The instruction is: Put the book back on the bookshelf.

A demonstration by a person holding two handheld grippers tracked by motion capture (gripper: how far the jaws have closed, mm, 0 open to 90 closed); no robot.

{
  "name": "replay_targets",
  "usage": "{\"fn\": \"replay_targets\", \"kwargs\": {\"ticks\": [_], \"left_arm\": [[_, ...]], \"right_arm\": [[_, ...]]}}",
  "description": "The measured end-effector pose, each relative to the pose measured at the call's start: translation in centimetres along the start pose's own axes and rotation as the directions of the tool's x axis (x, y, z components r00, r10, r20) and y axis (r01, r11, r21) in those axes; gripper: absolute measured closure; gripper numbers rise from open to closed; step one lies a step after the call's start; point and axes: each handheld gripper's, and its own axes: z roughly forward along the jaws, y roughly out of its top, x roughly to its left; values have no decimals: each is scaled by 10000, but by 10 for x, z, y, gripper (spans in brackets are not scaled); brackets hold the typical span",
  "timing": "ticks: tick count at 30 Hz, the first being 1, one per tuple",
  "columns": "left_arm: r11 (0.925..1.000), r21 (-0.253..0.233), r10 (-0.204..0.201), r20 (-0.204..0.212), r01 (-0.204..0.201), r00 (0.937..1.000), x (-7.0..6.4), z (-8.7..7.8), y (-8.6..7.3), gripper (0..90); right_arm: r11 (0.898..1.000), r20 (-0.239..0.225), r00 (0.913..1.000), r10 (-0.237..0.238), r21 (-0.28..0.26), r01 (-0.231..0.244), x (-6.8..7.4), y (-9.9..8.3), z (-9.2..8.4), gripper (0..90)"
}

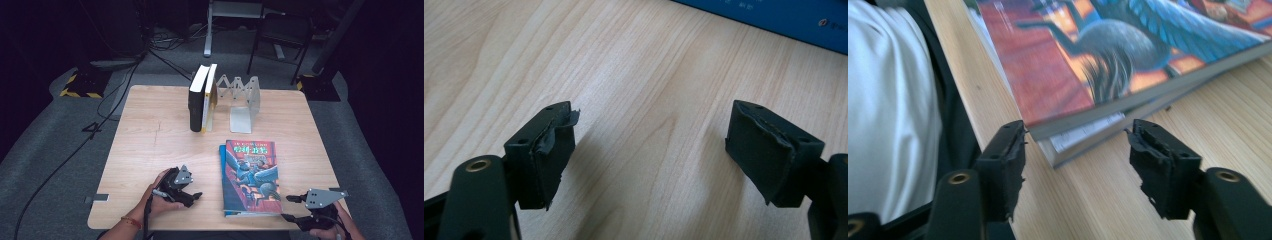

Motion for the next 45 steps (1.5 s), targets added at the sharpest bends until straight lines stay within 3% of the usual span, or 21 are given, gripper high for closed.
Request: {"fn": "replay_targets", "kwargs": {"ticks": [1,3,8,10,14,18,27,30,34,38,45], "left_arm": [[10000,-16,-13,-29,12,10000,0,1,1,186],[10000,-44,-10,-18,10,10000,-1,4,3,177],[10000,-52,40,-11,-40,10000,-5,14,14,179],[9999,-78,87,-48,-87,10000,-6,18,19,181],[9999,-91,145,-88,-146,9999,-8,23,24,181],[9999,-130,41,-81,-43,10000,-9,26,27,201],[9982,-536,269,-71,-272,9996,-16,30,42,201],[9970,-669,378,-77,-382,9993,-18,32,47,200],[9965,-664,496,-127,-504,9987,-21,34,51,203],[9968,-722,335,-97,-341,9994,-19,34,52,200],[9974,-665,260,-189,-272,9995,-19,34,52,207]], "right_arm": [[9998,-253,9997,45,-168,-49,0,1,-1,395],[9996,-319,9995,20,-268,-28,1,2,-1,387],[9965,-107,9997,230,-801,-237,2,14,-3,322],[9928,-193,9981,586,-1038,-603,0,17,-2,319],[9926,3,9947,1030,-652,-1028,-8,19,8,296],[9921,-176,9922,1237,-209,-1241,-14,17,18,252],[9852,-477,9841,1713,77,-1711,-30,23,31,158],[9764,-730,9736,2162,136,-2158,-35,19,31,158],[9770,-931,9725,2134,202,-2124,-38,20,33,155],[9771,-966,9723,2128,282,-2111,-39,22,35,139],[9883,-519,9869,1524,138,-1519,-34,27,35,166]]}}
